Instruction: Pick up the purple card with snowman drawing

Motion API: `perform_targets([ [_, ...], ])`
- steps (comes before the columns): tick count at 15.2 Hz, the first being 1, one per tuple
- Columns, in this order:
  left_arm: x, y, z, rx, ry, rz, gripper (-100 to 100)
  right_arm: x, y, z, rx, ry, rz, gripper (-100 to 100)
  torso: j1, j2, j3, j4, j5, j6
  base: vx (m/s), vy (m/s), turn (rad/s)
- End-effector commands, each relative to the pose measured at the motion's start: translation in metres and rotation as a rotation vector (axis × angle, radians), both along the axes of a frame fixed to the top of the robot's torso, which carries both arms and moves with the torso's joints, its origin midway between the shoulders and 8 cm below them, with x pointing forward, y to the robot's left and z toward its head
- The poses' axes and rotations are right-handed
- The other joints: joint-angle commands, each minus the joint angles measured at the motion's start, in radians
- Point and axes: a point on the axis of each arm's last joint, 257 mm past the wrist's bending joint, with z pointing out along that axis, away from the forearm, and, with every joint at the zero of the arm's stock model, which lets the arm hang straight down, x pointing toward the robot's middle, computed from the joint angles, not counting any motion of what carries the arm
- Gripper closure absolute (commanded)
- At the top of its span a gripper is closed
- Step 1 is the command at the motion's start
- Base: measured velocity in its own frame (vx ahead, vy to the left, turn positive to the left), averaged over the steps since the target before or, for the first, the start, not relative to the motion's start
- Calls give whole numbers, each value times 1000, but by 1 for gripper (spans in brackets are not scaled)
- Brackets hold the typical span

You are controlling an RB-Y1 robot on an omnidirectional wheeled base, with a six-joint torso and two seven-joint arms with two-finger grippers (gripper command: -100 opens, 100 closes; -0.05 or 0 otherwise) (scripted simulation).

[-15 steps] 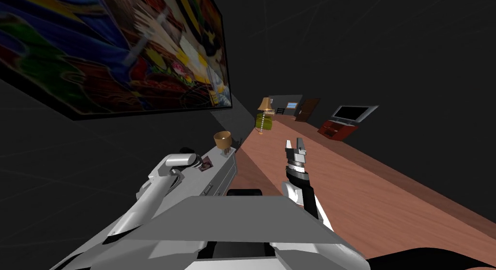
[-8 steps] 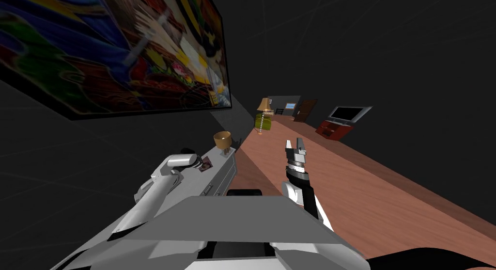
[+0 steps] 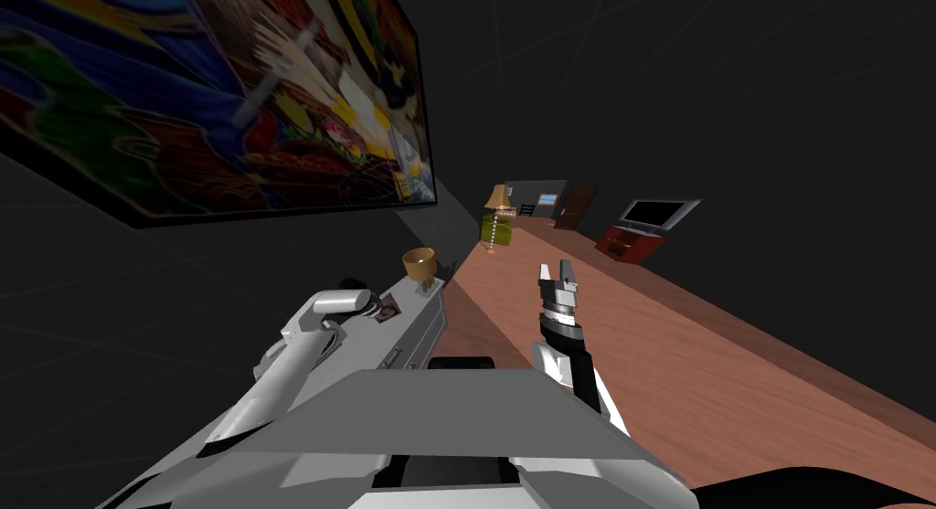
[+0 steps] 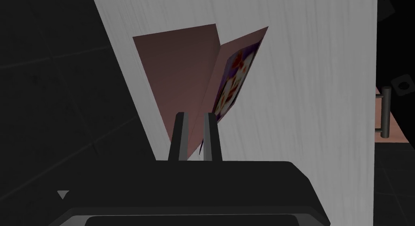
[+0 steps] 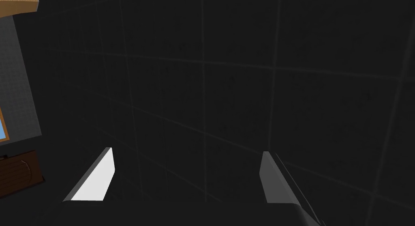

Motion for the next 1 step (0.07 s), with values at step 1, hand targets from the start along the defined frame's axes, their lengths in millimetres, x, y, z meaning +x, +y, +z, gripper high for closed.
perform_targets([
  [1, 0, 0, 0, 0, 0, 0, 100, 0, 0, 0, 0, 0, 0, 0, 0, 0, 0, 0, 0, 0, -5, 9, -4],
])
